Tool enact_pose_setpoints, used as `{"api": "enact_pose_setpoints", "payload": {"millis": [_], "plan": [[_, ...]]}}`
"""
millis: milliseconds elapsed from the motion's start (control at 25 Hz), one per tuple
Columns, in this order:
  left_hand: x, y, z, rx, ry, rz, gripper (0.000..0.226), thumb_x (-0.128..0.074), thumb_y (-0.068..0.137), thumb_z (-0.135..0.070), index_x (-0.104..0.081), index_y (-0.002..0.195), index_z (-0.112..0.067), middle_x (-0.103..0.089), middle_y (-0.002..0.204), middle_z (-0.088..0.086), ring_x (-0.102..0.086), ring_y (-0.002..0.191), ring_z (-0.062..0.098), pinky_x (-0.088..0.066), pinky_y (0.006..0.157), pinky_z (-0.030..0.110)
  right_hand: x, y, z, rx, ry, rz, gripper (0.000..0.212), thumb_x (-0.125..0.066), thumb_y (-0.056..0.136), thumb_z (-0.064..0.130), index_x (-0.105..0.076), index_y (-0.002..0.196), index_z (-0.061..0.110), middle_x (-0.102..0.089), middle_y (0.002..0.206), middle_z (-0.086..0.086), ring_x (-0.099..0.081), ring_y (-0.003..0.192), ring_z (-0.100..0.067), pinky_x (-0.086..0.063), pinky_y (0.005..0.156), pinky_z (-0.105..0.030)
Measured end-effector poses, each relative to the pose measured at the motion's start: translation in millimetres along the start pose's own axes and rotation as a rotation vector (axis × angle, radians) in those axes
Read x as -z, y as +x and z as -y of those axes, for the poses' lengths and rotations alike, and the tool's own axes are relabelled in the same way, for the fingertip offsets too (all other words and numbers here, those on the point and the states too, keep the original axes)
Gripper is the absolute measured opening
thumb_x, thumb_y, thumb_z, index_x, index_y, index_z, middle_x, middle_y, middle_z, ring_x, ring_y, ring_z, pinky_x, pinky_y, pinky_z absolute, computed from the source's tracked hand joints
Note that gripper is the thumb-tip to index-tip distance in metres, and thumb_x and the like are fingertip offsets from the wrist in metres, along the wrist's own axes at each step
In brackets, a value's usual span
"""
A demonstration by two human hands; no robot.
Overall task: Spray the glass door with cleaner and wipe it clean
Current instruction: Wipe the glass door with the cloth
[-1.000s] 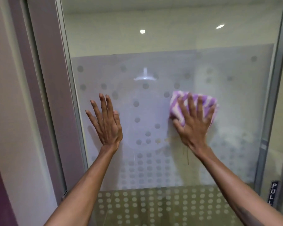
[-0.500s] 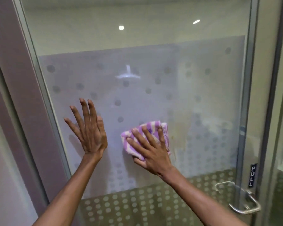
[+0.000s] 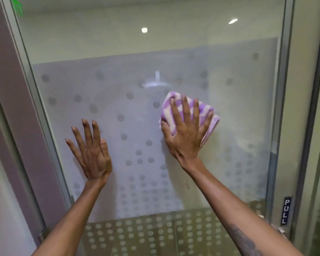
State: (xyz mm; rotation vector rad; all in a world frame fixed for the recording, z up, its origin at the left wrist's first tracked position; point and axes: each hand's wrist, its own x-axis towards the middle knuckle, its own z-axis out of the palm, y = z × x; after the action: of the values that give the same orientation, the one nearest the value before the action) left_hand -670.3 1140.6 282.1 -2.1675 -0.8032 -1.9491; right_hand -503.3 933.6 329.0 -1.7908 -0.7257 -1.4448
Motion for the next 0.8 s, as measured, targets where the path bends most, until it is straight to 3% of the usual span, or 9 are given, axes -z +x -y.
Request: {"api": "enact_pose_setpoints", "payload": {"millis": [120, 240, 320, 440, 520, 640, 720, 800], "plan": [[0, 2, 1, 0.009, 0.009, 0.005, 0.06, -0.023, 0.109, -0.035, -0.016, 0.167, -0.019, -0.013, 0.175, 0.006, -0.003, 0.162, 0.039, 0.019, 0.126, 0.045, -7, -50, 11, 0.332, 0.097, 0.072, 0.068, -0.058, 0.093, 0.055, -0.045, 0.155, 0.03, -0.04, 0.165, 0.0, -0.03, 0.155, -0.033, -0.01, 0.121, -0.075], [0, 0, -1, 0.013, 0.009, 0.003, 0.06, -0.023, 0.109, -0.035, -0.015, 0.167, -0.019, -0.011, 0.175, 0.004, -0.001, 0.162, 0.034, 0.021, 0.125, 0.04, -7, -131, -31, 0.64, 0.042, 0.202, 0.078, -0.062, 0.089, 0.059, -0.04, 0.158, 0.031, -0.036, 0.167, 0.002, -0.028, 0.157, -0.03, -0.004, 0.124, -0.07], [-1, 1, 0, 0.009, 0.004, -0.02, 0.059, -0.025, 0.109, -0.033, -0.017, 0.166, -0.019, -0.012, 0.175, 0.002, 0.0, 0.161, 0.028, 0.02, 0.126, 0.039, -5, -163, -75, 0.743, -0.031, 0.223, 0.082, -0.063, 0.088, 0.061, -0.036, 0.159, 0.032, -0.035, 0.167, 0.003, -0.027, 0.157, -0.027, -0.005, 0.126, -0.067], [-2, 0, 3, 0.005, 0.006, -0.033, 0.059, -0.027, 0.109, -0.031, -0.019, 0.166, -0.018, -0.016, 0.174, 0.004, -0.002, 0.161, 0.027, 0.017, 0.127, 0.041, 2, -146, -131, 0.579, -0.05, 0.11, 0.08, -0.068, 0.089, 0.055, -0.037, 0.159, 0.031, -0.043, 0.162, -0.002, -0.028, 0.155, -0.027, -0.017, 0.122, -0.071], [-2, -1, 3, 0.003, 0.011, -0.033, 0.058, -0.027, 0.109, -0.03, -0.02, 0.166, -0.018, -0.016, 0.174, 0.005, -0.003, 0.161, 0.029, 0.016, 0.128, 0.043, 5, -105, -149, 0.336, -0.054, 0.051, 0.077, -0.064, 0.092, 0.053, -0.036, 0.159, 0.029, -0.041, 0.161, -0.005, -0.028, 0.155, -0.03, -0.022, 0.118, -0.074], [-2, -1, 2, -0.002, 0.025, -0.034, 0.058, -0.027, 0.11, -0.03, -0.018, 0.166, -0.018, -0.013, 0.175, 0.003, -0.003, 0.162, 0.03, 0.013, 0.128, 0.047, 5, -34, -121, -0.019, -0.067, -0.057, 0.065, -0.049, 0.1, 0.058, -0.037, 0.158, 0.031, -0.039, 0.164, 0.001, -0.033, 0.154, -0.027, -0.022, 0.12, -0.071], [-2, -2, 2, -0.003, 0.025, -0.035, 0.059, -0.027, 0.109, -0.031, -0.018, 0.166, -0.019, -0.011, 0.175, 0.0, 0.0, 0.162, 0.028, 0.014, 0.128, 0.046, 1, -3, -73, -0.081, -0.03, -0.106, 0.066, -0.052, 0.097, 0.059, -0.043, 0.156, 0.031, -0.045, 0.162, 0.003, -0.037, 0.152, -0.027, -0.022, 0.12, -0.07], [-3, 0, 3, -0.007, 0.02, -0.034, 0.059, -0.023, 0.11, -0.035, -0.019, 0.166, -0.019, -0.012, 0.175, 0.0, -0.001, 0.162, 0.028, 0.016, 0.128, 0.043, -6, 1, -20, 0.054, 0.072, -0.123, 0.062, -0.056, 0.095, 0.056, -0.052, 0.151, 0.028, -0.051, 0.158, 0.001, -0.042, 0.15, -0.03, -0.021, 0.12, -0.072]]}}
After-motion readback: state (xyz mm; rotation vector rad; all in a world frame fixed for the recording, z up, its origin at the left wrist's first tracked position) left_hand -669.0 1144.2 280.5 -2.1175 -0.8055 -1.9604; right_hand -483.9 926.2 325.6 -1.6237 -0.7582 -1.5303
